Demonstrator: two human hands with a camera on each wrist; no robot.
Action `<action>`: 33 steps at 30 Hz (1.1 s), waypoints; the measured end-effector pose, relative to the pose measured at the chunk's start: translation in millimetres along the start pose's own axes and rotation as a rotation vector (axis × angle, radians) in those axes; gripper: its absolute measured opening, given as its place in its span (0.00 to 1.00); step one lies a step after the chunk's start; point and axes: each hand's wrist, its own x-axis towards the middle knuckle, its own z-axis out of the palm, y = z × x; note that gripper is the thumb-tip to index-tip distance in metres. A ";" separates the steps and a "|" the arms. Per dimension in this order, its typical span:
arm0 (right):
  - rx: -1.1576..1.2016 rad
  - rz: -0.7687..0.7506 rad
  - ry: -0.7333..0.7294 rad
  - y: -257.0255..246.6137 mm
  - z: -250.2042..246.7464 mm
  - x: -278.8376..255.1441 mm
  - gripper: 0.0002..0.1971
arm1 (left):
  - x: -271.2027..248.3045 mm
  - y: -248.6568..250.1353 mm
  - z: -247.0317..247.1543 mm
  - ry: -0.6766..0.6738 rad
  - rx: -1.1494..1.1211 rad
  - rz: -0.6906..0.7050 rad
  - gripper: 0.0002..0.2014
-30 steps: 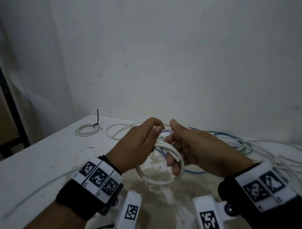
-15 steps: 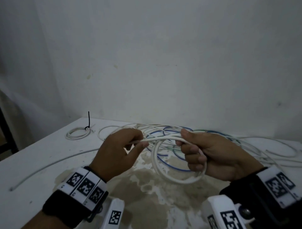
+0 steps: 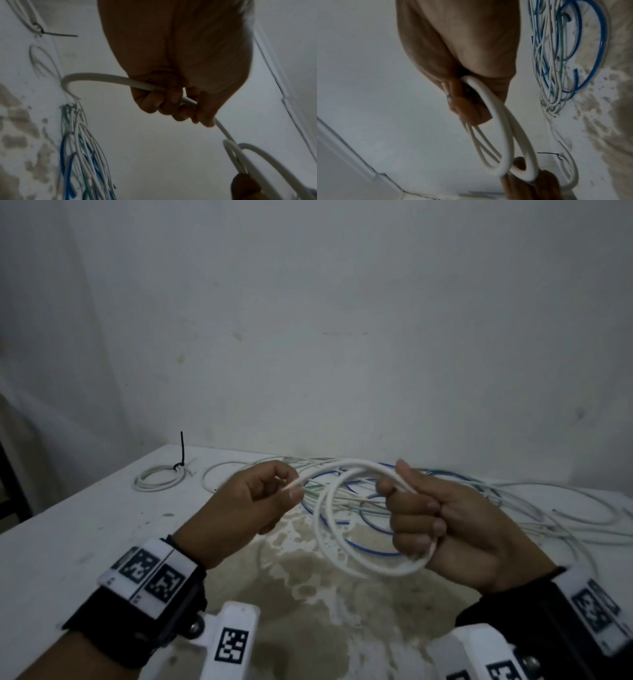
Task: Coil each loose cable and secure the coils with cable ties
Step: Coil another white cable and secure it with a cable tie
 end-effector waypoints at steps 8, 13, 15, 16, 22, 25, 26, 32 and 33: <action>0.167 -0.289 0.126 -11.1 -6.0 5.8 0.22 | 1.6 -19.6 6.0 0.318 0.153 0.043 0.11; 0.135 -0.489 0.275 -0.5 15.9 18.2 0.17 | -2.0 -18.6 36.2 0.245 -0.319 -0.217 0.13; 0.097 -0.520 0.289 2.1 17.3 22.4 0.15 | -4.4 -18.4 46.2 0.198 -0.415 -0.272 0.12; 0.080 -0.534 0.301 3.0 17.4 23.7 0.15 | -5.7 -19.0 49.6 0.180 -0.414 -0.277 0.11; 0.058 -0.587 0.339 -9.1 13.3 17.7 0.16 | -13.6 -33.7 37.9 0.089 0.316 0.038 0.19; 0.061 -0.577 0.349 -14.0 13.2 14.9 0.16 | -10.9 -37.3 25.9 0.059 0.517 0.129 0.23; 0.061 -0.575 0.353 -14.5 12.6 15.3 0.17 | -9.8 -38.0 21.7 0.025 0.572 0.159 0.21; 0.062 -0.568 0.383 -20.6 7.0 13.8 0.16 | -4.4 -40.2 3.5 -0.181 0.986 0.275 0.08; 0.072 -0.563 0.385 -21.3 6.0 12.7 0.15 | -4.3 -39.7 1.7 -0.166 1.021 0.268 0.09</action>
